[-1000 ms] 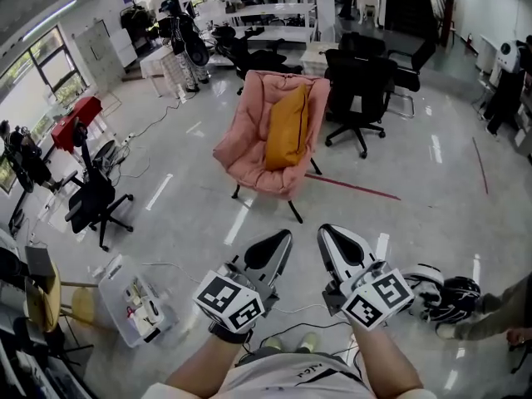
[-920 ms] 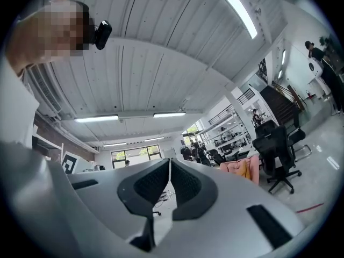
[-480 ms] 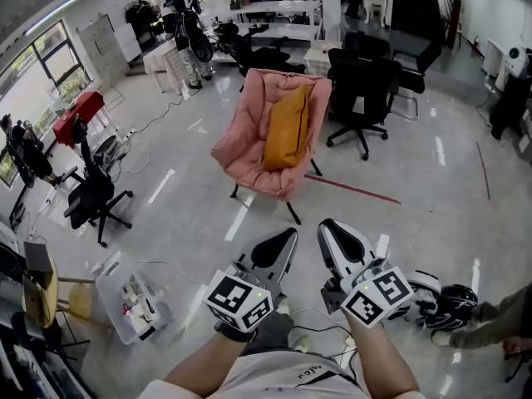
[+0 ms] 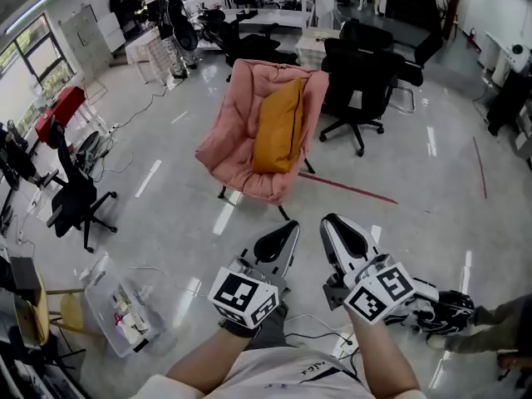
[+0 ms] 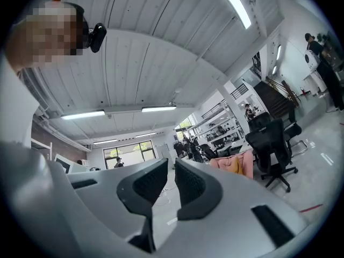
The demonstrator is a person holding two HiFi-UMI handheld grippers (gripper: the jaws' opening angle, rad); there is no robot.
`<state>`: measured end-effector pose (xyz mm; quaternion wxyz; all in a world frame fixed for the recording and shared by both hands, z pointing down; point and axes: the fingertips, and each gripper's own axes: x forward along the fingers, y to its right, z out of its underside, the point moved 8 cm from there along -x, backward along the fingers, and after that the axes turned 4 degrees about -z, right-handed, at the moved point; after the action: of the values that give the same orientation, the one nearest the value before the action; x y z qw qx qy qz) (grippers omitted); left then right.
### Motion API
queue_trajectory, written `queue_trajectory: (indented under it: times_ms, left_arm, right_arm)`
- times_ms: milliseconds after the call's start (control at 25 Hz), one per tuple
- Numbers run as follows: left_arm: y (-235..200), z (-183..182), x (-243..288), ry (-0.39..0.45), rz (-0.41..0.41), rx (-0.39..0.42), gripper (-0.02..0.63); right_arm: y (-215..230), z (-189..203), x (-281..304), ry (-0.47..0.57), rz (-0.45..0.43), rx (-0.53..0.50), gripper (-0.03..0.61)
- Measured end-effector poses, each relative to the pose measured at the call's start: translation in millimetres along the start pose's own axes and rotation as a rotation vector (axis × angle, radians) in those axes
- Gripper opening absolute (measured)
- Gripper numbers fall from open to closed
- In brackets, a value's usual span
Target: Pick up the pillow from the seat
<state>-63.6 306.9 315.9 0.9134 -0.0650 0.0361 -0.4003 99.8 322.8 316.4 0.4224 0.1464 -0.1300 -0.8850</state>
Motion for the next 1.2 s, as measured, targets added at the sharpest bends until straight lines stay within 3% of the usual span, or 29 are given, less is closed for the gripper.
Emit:
queue_trajectory:
  times_ms: [360,520,880,1200]
  left_arm:
    - [-139,-10,120,-0.037,0.024,0.006,0.009]
    - [-186,-10,156,-0.047,0.036,0.001,0.009]
    - [-247,-22,214,-0.031,0.043,-0.005,0.009]
    - [-284,-19,285,-0.038,0.022,0.002,0.009]
  right_arm:
    - [100,5,153,-0.021,0.066,0.040,0.028]
    - [125,0,202,-0.023,0.089,0.029,0.029]
    - [160,-16,282,-0.020,0.077,0.007,0.070]
    - [229,-24,335,-0.013,0.080,0.025,0.101]
